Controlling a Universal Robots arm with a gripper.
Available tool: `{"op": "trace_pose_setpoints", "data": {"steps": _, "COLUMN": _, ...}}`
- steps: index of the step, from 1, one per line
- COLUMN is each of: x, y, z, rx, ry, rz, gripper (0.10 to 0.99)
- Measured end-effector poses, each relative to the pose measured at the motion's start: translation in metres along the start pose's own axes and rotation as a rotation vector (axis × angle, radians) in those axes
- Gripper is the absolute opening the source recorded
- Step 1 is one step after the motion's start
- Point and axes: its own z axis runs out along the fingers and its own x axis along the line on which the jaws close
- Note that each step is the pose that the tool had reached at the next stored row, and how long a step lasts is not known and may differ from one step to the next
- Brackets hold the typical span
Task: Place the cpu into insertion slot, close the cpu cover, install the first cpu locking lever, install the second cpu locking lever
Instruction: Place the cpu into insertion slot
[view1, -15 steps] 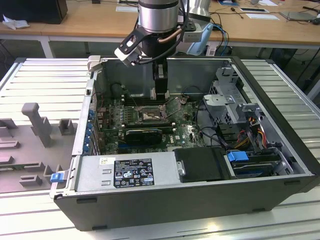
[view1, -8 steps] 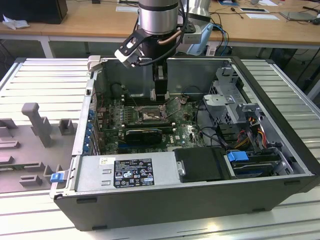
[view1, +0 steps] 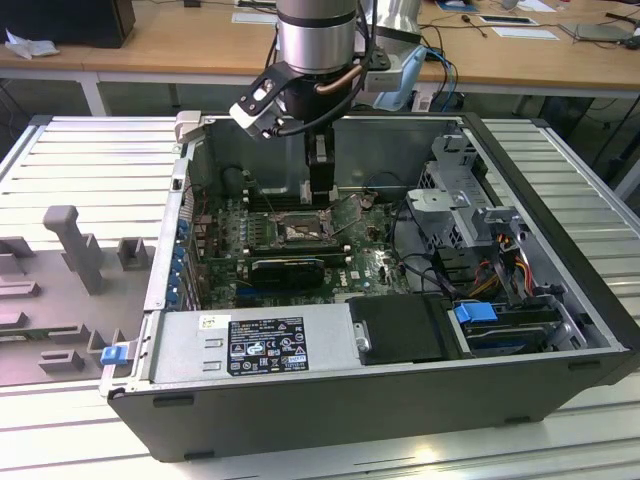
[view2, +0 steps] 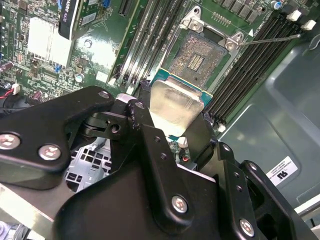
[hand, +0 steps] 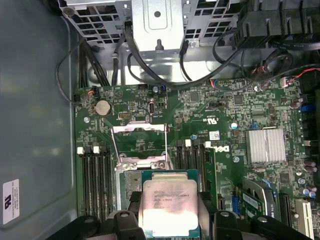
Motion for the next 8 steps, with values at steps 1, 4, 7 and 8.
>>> {"op": "trace_pose_setpoints", "data": {"steps": 1, "x": 0.0000, "y": -0.0001, "z": 0.0007, "rx": 0.000, "ry": 0.0000, "rz": 0.000, "gripper": 0.525}}
{"op": "trace_pose_setpoints", "data": {"steps": 4, "x": 0.0000, "y": -0.0002, "z": 0.0019, "rx": 0.000, "ry": 0.0000, "rz": 0.000, "gripper": 0.525}}
{"op": "trace_pose_setpoints", "data": {"steps": 7, "x": -0.0001, "y": -0.0003, "z": 0.0036, "rx": 0.000, "ry": 0.0000, "rz": 0.000, "gripper": 0.525}}
{"op": "trace_pose_setpoints", "data": {"steps": 8, "x": -0.0001, "y": -0.0004, "z": 0.0039, "rx": 0.000, "ry": 0.0001, "rz": 0.000, "gripper": 0.525}}
